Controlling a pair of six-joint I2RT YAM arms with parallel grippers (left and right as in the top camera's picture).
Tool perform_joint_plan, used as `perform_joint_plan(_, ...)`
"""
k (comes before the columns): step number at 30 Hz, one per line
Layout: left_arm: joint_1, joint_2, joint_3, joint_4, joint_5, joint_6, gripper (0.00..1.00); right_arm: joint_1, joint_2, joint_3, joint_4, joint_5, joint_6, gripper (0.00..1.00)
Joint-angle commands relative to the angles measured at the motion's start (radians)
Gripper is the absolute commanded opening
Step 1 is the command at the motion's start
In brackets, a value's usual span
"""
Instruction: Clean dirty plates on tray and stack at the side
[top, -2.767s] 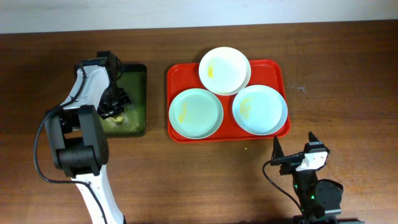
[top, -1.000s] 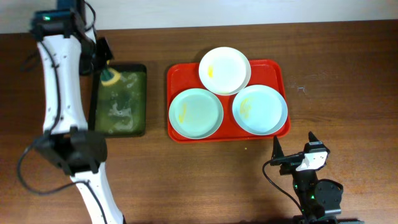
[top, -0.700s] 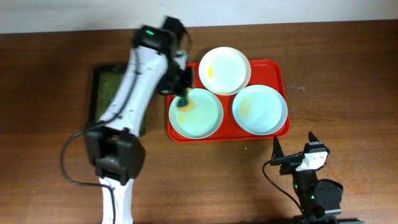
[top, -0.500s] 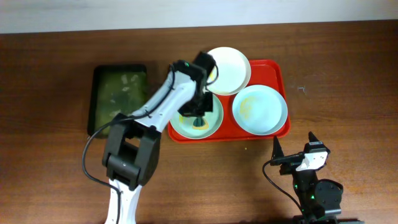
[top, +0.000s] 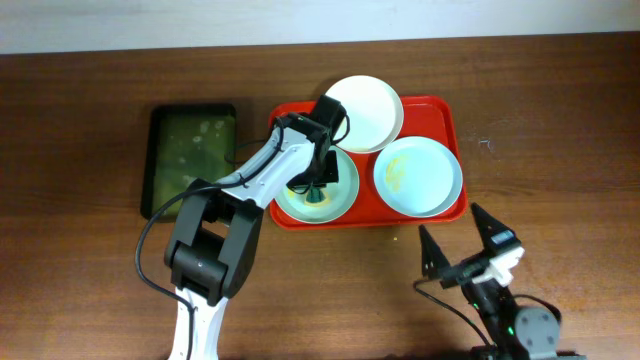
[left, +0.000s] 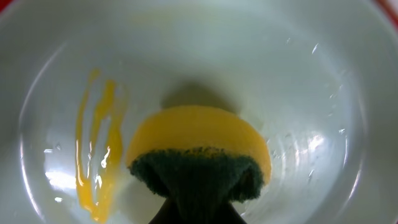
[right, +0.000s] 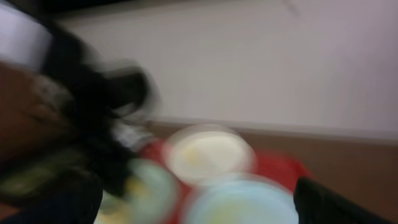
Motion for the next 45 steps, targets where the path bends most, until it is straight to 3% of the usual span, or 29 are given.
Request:
perform_joint_plan(1, 0.001, -0.014, -0.003, 0.009, -0.011, -0.009, 0.06, 0.006, -0.009, 0.000, 0.260, -0.158, 0.189, 0.98)
perform_joint_plan(2, 0.001, -0.014, -0.003, 0.008, -0.011, -0.009, 0.06, 0.006, -0.009, 0.030, 0.375, -0.068, 0.194, 0.98)
perform_joint_plan(4, 0.001, -0.014, -0.003, 0.007, -0.011, -0.009, 0.06, 0.006, 0.005, 0.175, 0.315, 0.079, 0.183, 0.98)
perform_joint_plan(6, 0.001, -0.014, -0.003, 0.005, -0.010, -0.009, 0.06, 0.006, 0.089, 0.380, 0.039, 0.104, 0.060, 0.98)
perform_joint_plan(8, 0.001, -0.014, -0.003, 0.005, -0.011, -0.009, 0.07, 0.006, 0.402, 0.779, -0.578, 0.154, -0.041, 0.98)
perform_joint_plan(10, 0.001, -0.014, -0.003, 0.002, -0.010, -0.009, 0.07, 0.006, 0.682, 1.019, -0.946, -0.068, -0.077, 0.99)
perform_joint_plan(11, 0.001, -0.014, -0.003, 0.000, -0.010, -0.009, 0.07, 0.006, 0.783, 1.064, -1.016, -0.104, -0.073, 0.99)
perform_joint_plan(12, 0.001, -0.014, -0.003, -0.004, -0.010, -0.009, 0.07, 0.006, 0.875, 1.071, -1.004, -0.138, -0.073, 0.98)
perform_joint_plan(17, 0.001, -0.014, -0.003, -0.007, -0.010, -0.009, 0.07, 0.007, 1.317, 1.102, -0.891, -0.239, -0.012, 0.50)
perform_joint_plan(21, 0.001, -0.014, -0.003, -0.010, -0.010, -0.009, 0.08, 0.060, 1.652, 1.308, -1.056, -0.240, -0.086, 0.51)
perform_joint_plan(22, 0.001, -0.014, -0.003, -0.010, -0.010, -0.009, 0.09, 0.086, 1.726, 1.378, -1.089, -0.238, -0.085, 0.64)
perform_joint_plan(23, 0.001, -0.014, -0.003, -0.010, -0.010, -0.010, 0.08, 0.111, 1.780, 1.402, -1.057, -0.238, -0.085, 0.87)
perform_joint_plan(25, 0.001, -0.014, -0.003, -0.012, -0.006, -0.009, 0.07, 0.159, 1.865, 1.401, -0.958, -0.216, -0.084, 0.92)
perform_joint_plan(26, 0.001, -0.014, -0.003, -0.012, -0.005, -0.009, 0.07, 0.176, 1.899, 1.401, -0.928, -0.200, -0.080, 0.90)
perform_joint_plan(28, 0.001, -0.014, -0.003, -0.012, -0.002, -0.010, 0.07, 0.203, 1.960, 1.401, -0.887, -0.131, -0.073, 0.72)
perform_joint_plan(30, 0.001, -0.014, -0.003, -0.017, -0.003, -0.010, 0.07, 0.208, 2.003, 1.401, -0.870, -0.093, -0.074, 0.70)
perform_joint_plan(32, 0.001, -0.014, -0.003, -0.019, -0.003, -0.009, 0.06, 0.208, 2.012, 1.401, -0.865, -0.079, -0.079, 0.62)
perform_joint_plan(34, 0.001, -0.014, -0.003, -0.019, -0.002, -0.010, 0.04, 0.209, 2.027, 1.400, -0.858, -0.060, -0.078, 0.47)
perform_joint_plan(40, 0.001, -0.014, -0.003, -0.022, -0.002, -0.010, 0.04, 0.209, 2.079, 1.392, -0.828, -0.061, -0.078, 0.43)
perform_joint_plan(43, 0.001, -0.014, -0.003, -0.022, 0.014, -0.010, 0.03, 0.209, 2.105, 1.392, -0.817, -0.061, -0.077, 0.25)
perform_joint_plan(45, 0.001, -0.014, -0.003, -0.018, 0.016, -0.010, 0.07, 0.209, 2.133, 1.392, -0.813, -0.062, -0.077, 0.22)
